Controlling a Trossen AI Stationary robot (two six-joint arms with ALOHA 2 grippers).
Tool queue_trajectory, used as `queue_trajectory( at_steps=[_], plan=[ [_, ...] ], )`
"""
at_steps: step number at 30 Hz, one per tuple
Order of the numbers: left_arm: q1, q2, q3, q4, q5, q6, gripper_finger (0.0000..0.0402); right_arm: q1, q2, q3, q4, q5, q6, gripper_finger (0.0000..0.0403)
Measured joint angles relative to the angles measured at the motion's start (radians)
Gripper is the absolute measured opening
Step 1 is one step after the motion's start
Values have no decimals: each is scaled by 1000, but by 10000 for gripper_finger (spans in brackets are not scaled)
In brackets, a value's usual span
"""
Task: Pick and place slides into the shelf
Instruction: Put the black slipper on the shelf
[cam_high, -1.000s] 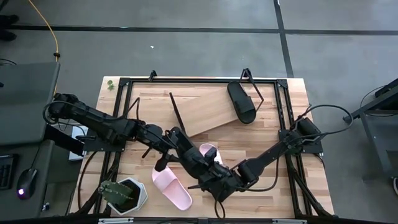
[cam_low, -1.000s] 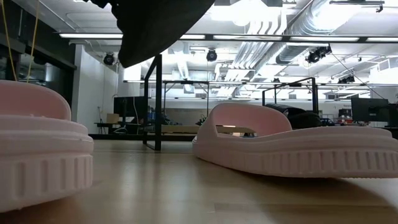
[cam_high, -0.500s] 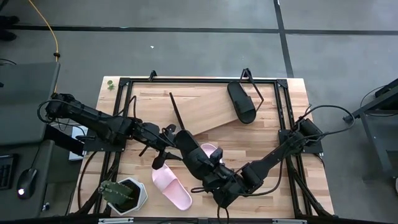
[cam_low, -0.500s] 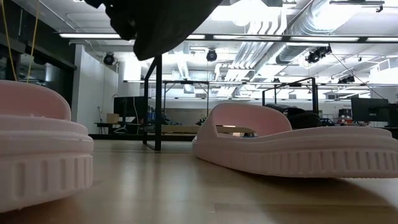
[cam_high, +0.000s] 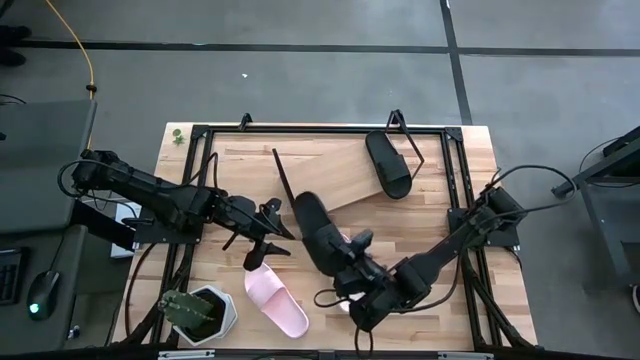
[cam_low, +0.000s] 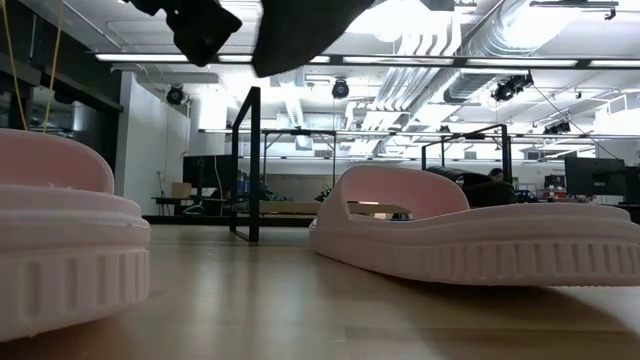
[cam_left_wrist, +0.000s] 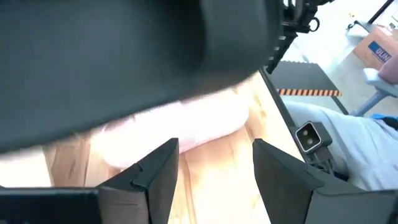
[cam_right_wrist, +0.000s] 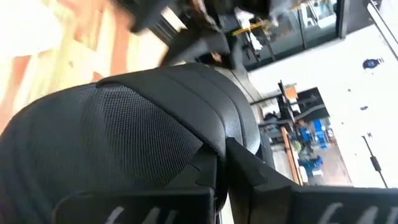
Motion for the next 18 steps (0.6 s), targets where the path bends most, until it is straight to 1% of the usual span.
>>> queue_trajectory(
  at_steps=[8, 13, 18],
  plan=[
    [0, 0, 0, 1, 1, 0, 189, 1, -56, 0, -300, 35, 317, 0],
    [0, 0, 0, 5, 1, 0, 189, 9, -60, 0, -403, 83, 415, 0],
    [0, 0, 0, 8, 1, -1, 189, 9, -60, -1, -525, 89, 539, 0]
  ],
)
